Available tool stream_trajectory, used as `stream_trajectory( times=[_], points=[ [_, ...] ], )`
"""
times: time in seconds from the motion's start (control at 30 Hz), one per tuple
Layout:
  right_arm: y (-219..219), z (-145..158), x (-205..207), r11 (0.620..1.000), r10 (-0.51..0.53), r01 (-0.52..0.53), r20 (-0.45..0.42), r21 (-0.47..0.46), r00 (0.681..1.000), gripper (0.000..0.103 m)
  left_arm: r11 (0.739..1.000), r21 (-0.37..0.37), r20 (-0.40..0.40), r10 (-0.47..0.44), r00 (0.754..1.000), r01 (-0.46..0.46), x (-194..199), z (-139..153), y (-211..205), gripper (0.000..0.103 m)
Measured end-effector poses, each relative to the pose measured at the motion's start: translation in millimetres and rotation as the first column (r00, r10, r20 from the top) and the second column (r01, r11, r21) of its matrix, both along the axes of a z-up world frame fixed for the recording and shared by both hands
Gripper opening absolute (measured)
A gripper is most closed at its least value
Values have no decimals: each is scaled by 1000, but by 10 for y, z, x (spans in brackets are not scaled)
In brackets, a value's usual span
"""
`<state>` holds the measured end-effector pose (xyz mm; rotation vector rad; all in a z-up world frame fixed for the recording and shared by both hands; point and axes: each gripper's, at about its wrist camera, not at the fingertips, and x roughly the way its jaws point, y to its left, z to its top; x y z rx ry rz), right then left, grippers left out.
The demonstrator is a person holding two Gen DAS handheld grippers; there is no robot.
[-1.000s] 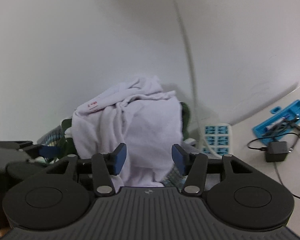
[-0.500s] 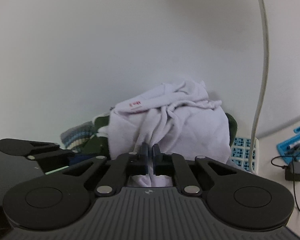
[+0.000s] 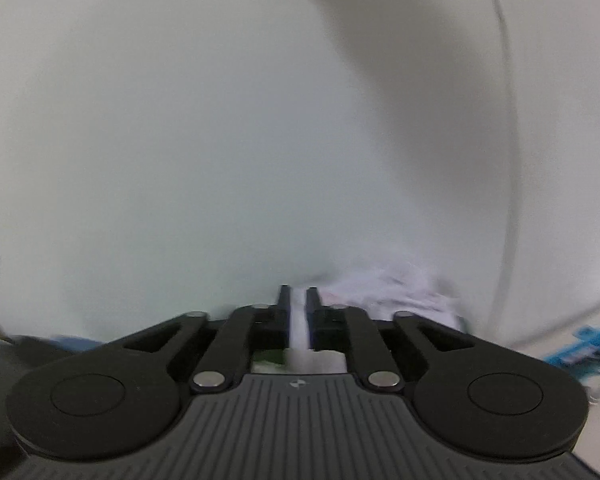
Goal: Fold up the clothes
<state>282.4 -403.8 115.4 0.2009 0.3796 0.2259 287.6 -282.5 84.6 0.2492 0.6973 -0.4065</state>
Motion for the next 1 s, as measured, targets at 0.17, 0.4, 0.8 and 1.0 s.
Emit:
stream_trajectory(
  times=[0.17, 0.4, 0.8, 1.0],
  points=[
    [-123, -438, 456, 994, -75, 86, -151, 63, 986, 52, 999, -20, -63, 34, 997, -35, -17, -219, 110, 27],
    [-93, -773, 776, 981, -43, 93, -271, 173, 962, 11, 997, 54, -38, 55, 998, -52, -200, -375, 136, 66],
    [-251, -37, -22, 964, 231, -220, -64, 148, 971, 9, 996, 2, -34, 90, 995, -90, -243, -178, 551, 87],
    [-147, -61, -511, 930, 353, -364, -154, -49, 923, 10, 992, -14, -27, 123, 992, -123, -441, -9, 813, 94]
  ],
)
